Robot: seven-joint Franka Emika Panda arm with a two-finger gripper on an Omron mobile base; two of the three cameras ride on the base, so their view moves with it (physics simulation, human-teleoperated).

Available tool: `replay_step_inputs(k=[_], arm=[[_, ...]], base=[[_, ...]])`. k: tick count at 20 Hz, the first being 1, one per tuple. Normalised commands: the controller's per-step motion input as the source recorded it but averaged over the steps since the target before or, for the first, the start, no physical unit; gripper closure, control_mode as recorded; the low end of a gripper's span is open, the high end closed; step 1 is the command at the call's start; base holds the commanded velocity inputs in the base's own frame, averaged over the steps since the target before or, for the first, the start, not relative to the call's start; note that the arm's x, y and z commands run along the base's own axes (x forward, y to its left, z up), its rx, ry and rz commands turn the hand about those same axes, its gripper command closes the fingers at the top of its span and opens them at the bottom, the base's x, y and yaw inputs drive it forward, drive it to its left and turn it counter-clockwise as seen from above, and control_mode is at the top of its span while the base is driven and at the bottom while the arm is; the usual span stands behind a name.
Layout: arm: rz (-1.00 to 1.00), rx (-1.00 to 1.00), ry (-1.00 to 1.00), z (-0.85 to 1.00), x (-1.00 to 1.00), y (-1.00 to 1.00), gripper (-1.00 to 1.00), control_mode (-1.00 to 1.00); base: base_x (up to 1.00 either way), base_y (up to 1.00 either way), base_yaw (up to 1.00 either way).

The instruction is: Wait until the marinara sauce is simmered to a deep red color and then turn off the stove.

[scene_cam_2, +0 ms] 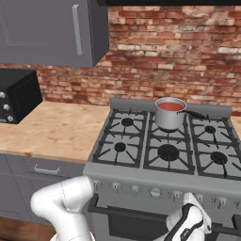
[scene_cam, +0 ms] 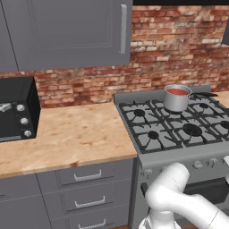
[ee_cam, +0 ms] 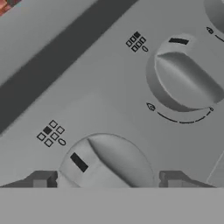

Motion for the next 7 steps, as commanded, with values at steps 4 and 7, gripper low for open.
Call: replay_step_inputs(k=[4, 7], arm=[[-0.12, 0.40, -0.15, -0.15, 0.00, 0.00, 1.00, -1.00], [-0.12, 0.36, -0.14, -0.14, 0.00, 0.00, 1.00, -1.00]], base=[[0.00, 0.00, 0.00], [0.00, 0.00, 0.00]])
